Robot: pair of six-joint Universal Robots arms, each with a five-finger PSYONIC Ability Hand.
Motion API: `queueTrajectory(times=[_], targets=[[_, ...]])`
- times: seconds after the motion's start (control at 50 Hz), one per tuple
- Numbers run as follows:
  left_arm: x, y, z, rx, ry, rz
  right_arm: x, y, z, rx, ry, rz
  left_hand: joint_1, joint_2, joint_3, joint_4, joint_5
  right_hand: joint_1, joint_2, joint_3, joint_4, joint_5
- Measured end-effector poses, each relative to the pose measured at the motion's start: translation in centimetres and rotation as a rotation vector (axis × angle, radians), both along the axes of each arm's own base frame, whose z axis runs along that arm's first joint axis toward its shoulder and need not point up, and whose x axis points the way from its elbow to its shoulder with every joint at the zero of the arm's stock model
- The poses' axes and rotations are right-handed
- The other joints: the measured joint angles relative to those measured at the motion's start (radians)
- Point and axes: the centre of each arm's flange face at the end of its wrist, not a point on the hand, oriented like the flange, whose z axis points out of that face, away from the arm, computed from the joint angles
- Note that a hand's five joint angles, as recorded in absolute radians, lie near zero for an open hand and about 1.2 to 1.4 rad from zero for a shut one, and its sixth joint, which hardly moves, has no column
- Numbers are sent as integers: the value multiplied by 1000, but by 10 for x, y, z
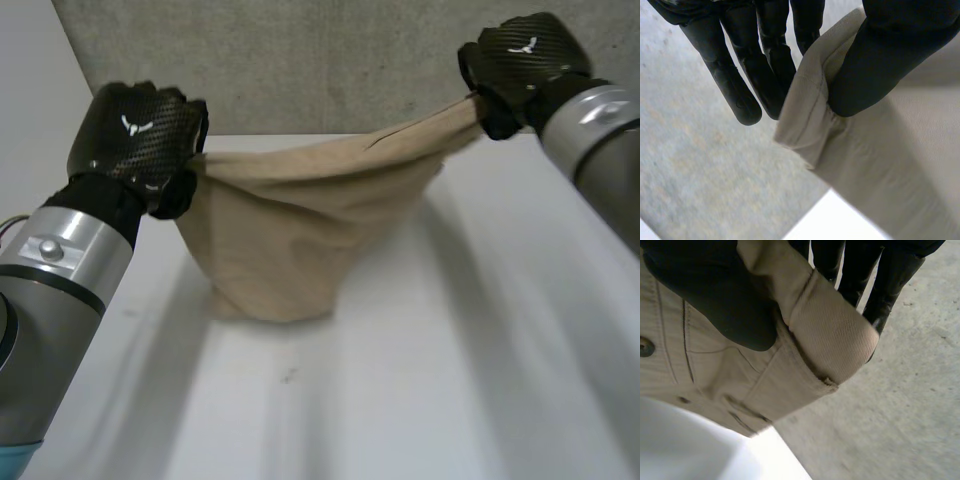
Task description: Fold the shorts.
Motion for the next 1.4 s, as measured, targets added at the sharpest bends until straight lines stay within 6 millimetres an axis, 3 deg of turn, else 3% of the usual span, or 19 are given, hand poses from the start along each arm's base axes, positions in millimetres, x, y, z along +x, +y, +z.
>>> queueTrajectory(times=[0.08, 0.1, 0.14, 0.22, 0.34, 0.46, 0.54, 0.6, 0.62, 0.68, 0.76, 0.8, 0.86, 0.92, 1.0, 1.12, 1.34, 1.36, 1.4], targets=[[2, 1, -6, 29, -15, 5, -6, 12, 0, 23, 64, -5, 0, 0, 0, 0, 0, 0, 0, 0, 0, 2], [5, 6, -16, 87, -44, 5, -8, 18, -2, 46, 98, -4, 0, 0, 0, 0, 0, 0, 0, 0, 0, 2], [7, 14, -25, 141, -68, -1, -19, 48, -22, 211, 244, 13, 0, 0, 0, 0, 0, 0, 0, 0, 0, 5], [10, 25, -34, 197, -91, -13, -24, 61, -36, 301, 302, 24, 0, 0, 0, 0, 0, 0, 0, 0, 0, 5], [15, 56, -54, 342, -133, -53, -34, 84, -72, 462, 406, 44, 0, 0, 0, 0, 0, 0, 0, 0, 0, 5], [16, 62, -66, 403, -151, -61, -39, 86, -84, 485, 443, 48, 0, 0, 0, 0, 0, 0, 0, 0, 0, 5], [7, 40, -73, 404, -156, -48, -33, 66, -86, 419, 429, 35, 0, 0, 0, 0, 0, 0, 0, 0, 0, 5], [-4, 14, -70, 354, -142, -38, -24, 39, -79, 326, 379, 9, 0, 0, 0, 0, 0, 0, 0, 0, 0, 5], [-12, -4, -64, 300, -128, -33, -19, 23, -72, 263, 336, -9, 0, 0, 0, 0, 0, 0, 0, 0, 0, 5], [-24, -29, -49, 199, -103, -26, -11, 2, -56, 163, 262, -33, 0, 0, 0, 0, 0, 0, 0, 0, 0, 5], [-45, -75, 11, -96, -13, 19, 6, -29, -6, -92, 72, -62, 0, 0, 0, 0, 0, 0, 0, 0, 0, 5], [-48, -91, 53, -265, 59, 68, 12, -36, 25, -240, -31, -66, 0, 0, 0, 0, 0, 0, 0, 0, 0, 5], [-45, -96, 86, -389, 125, 111, 17, -36, 58, -390, -130, -63, 0, 0, 0, 0, 0, 0, 0, 0, 0, 5], [-39, -94, 111, -477, 184, 142, 17, -29, 77, -469, -179, -60, 0, 0, 0, 0, 0, 0, 0, 0, 1, 5], [-32, -82, 116, -485, 196, 150, 16, -23, 78, -458, -176, -59, 0, 0, 0, 0, 0, 0, 0, 0, 1, 5], [-23, -62, 86, -391, 142, 139, 16, -19, 54, -345, -120, -55, 0, 0, 0, 0, 0, 0, 0, 0, 0, 5], [-7, -11, -28, -84, -48, 92, 8, -3, -60, 48, 66, -41, 0, 0, 0, 1, 0, 0, 0, 0, 1, 5], [-5, 1, -48, -22, -89, 74, 4, 2, -76, 111, 95, -42, 0, 0, 0, 1, 0, 0, 0, 0, 1, 5], [-4, 12, -62, 25, -121, 59, 1, 7, -85, 154, 116, -43, 0, 1, 0, 1, 0, 0, 0, 0, 0, 5]])
